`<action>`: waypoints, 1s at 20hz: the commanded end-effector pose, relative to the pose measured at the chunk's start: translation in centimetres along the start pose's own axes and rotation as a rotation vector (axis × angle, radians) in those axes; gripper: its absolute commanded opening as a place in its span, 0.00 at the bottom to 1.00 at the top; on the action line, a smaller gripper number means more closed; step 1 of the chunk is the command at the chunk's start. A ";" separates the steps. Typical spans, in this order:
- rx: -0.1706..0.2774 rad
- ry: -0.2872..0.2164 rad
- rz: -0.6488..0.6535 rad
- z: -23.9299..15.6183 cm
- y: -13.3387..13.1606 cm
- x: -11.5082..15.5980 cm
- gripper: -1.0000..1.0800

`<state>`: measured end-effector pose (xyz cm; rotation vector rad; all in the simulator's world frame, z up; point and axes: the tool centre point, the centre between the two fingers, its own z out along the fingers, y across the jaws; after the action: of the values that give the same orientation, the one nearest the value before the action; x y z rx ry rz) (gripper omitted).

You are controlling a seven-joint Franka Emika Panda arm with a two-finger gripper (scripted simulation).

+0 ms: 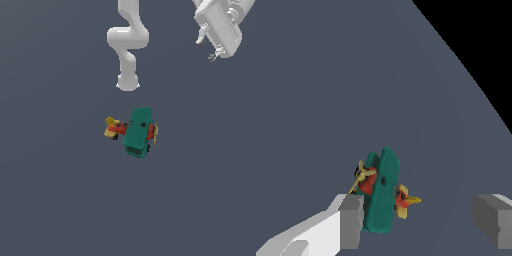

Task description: Pick up the object and move it to a goal position.

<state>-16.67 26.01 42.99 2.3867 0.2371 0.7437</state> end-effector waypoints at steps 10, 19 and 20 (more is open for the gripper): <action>-0.155 -0.015 -0.070 4.3 -4.3 -2.4 0.81; -0.279 -0.049 -0.129 9.3 -6.7 -5.0 0.81; -0.293 -0.054 -0.135 9.9 -7.0 -5.4 0.81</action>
<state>-15.54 25.03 30.92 2.1097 0.2469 0.6171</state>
